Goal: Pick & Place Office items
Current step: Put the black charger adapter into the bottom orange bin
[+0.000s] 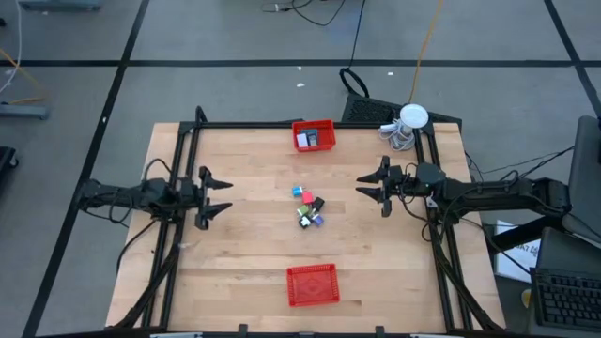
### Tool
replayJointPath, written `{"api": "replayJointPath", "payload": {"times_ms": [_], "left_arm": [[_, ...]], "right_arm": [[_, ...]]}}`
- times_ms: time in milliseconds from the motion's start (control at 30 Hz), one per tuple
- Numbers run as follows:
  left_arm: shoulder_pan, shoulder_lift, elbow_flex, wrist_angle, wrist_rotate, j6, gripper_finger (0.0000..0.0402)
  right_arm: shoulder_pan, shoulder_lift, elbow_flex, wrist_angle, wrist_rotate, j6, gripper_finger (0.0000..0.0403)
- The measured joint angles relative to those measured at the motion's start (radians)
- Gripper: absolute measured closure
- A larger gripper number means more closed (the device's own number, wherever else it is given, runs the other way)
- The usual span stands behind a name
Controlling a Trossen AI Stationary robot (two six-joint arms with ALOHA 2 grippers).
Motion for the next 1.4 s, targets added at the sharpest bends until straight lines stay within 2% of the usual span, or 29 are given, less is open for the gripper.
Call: {"api": "replayJointPath", "payload": {"times_ms": [133,300,500,600,833,1033,1133,1300,1400], "left_arm": [[0.0,-0.001,0.003,0.007,0.0,0.013,0.0128],[0.0,0.0,0.003,-0.041,-0.001,0.04,0.0128],[0.0,0.0,0.003,-0.043,-0.001,0.064,0.0128],[0.0,-0.001,0.003,-0.043,-0.001,0.054,0.0128],[0.0,-0.001,0.003,-0.043,-0.001,0.057,0.0128],[0.0,-0.001,0.003,-0.043,-0.001,0.057,0.0128],[0.0,-0.001,0.003,-0.043,-0.001,0.057,0.0128],[0.0,-0.001,0.004,-0.041,0.0,0.058,0.0128],[0.0,-0.001,0.004,-0.041,-0.001,0.058,0.0128]], "right_arm": [[0.038,0.051,0.0,0.018,0.001,0.0,0.0273],[0.101,0.202,0.0,0.164,0.017,0.0,0.0273],[0.179,0.425,0.028,0.297,0.23,-0.005,0.0273],[0.199,0.529,0.087,0.292,0.266,-0.035,0.0266],[0.234,0.749,0.239,0.245,0.276,-0.045,0.0208],[0.246,0.862,0.36,0.034,0.417,-0.032,0.0134],[0.245,0.9,0.396,0.018,0.419,0.002,0.0105],[0.245,0.945,0.427,0.012,0.415,0.008,0.0083],[0.245,0.968,0.436,0.015,0.368,0.025,0.0081]]}}
